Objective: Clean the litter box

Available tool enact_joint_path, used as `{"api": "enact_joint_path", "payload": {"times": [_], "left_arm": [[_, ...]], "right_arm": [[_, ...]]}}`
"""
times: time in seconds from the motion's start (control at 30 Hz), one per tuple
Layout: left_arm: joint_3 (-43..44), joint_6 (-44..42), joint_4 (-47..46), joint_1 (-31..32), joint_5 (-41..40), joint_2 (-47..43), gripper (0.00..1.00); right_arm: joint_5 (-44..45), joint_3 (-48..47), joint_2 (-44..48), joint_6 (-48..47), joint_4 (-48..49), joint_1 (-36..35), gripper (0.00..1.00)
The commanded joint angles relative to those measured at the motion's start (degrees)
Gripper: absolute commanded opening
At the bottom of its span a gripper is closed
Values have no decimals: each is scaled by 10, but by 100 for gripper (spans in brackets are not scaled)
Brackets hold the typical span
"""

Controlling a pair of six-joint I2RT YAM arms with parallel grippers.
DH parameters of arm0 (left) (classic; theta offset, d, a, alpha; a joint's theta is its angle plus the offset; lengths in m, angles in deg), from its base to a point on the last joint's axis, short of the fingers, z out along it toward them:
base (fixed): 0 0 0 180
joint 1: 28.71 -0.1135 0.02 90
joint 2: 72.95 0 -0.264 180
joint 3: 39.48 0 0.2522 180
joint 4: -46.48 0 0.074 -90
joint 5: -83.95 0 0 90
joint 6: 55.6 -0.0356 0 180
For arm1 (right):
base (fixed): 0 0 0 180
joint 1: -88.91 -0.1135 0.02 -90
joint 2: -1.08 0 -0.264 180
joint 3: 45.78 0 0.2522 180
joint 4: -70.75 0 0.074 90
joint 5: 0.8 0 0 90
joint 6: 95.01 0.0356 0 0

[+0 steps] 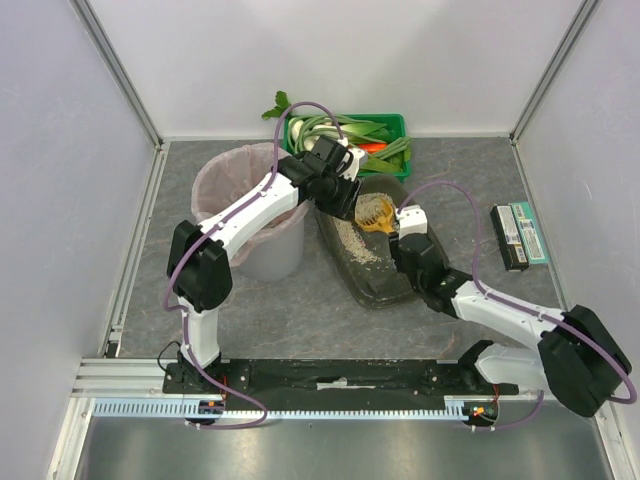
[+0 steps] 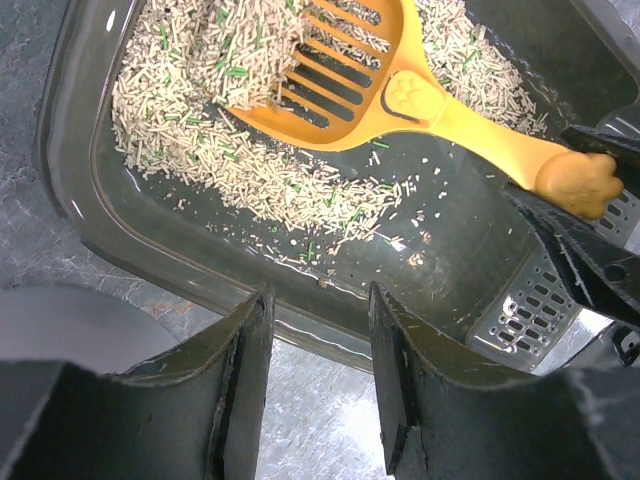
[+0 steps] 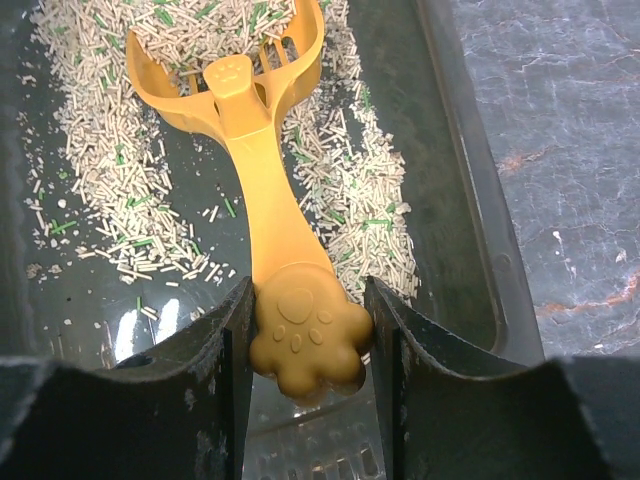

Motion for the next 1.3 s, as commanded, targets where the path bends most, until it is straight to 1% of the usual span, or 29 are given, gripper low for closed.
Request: {"api": "enact_joint_path", "payload": {"times": [0.0, 0.2, 0.37, 0.47, 0.6, 0.77, 0.87, 1.0, 1.07, 1.13, 1.2, 1.23, 1.27], "left_arm": [[1, -1, -6, 0, 7, -36, 49], [14, 17, -7, 0, 17, -36, 49], [33, 40, -6, 0, 26, -39, 49], [39, 55, -6, 0, 29, -44, 49], [40, 76, -7, -1, 24, -58, 49], [49, 98, -17, -1, 12, -71, 48], [50, 108, -29, -1, 13, -79, 49], [44, 113, -33, -1, 2, -90, 48], [34, 119, -38, -1, -2, -97, 48], [22, 123, -43, -1, -4, -102, 48], [15, 132, -46, -1, -4, -105, 48], [11, 135, -46, -1, -4, -106, 48], [8, 139, -46, -1, -5, -110, 48]], "right_arm": [[25, 16, 39, 27, 53, -3, 0], [24, 28, 78, 27, 44, -9, 0], [30, 32, 112, 27, 17, -17, 0], [31, 27, 145, 28, -15, -27, 0], [32, 27, 211, 27, -70, -35, 0], [33, 45, 241, 31, -92, -36, 0], [34, 40, 259, 35, -110, -39, 0], [40, 22, 317, 37, -177, -48, 0], [47, 22, 348, 36, -196, -50, 0], [56, 35, 356, 35, -188, -50, 0], [54, 48, 345, 35, -175, -50, 0], [48, 45, 339, 39, -179, -51, 0], [40, 25, 332, 42, -206, -52, 0]]}}
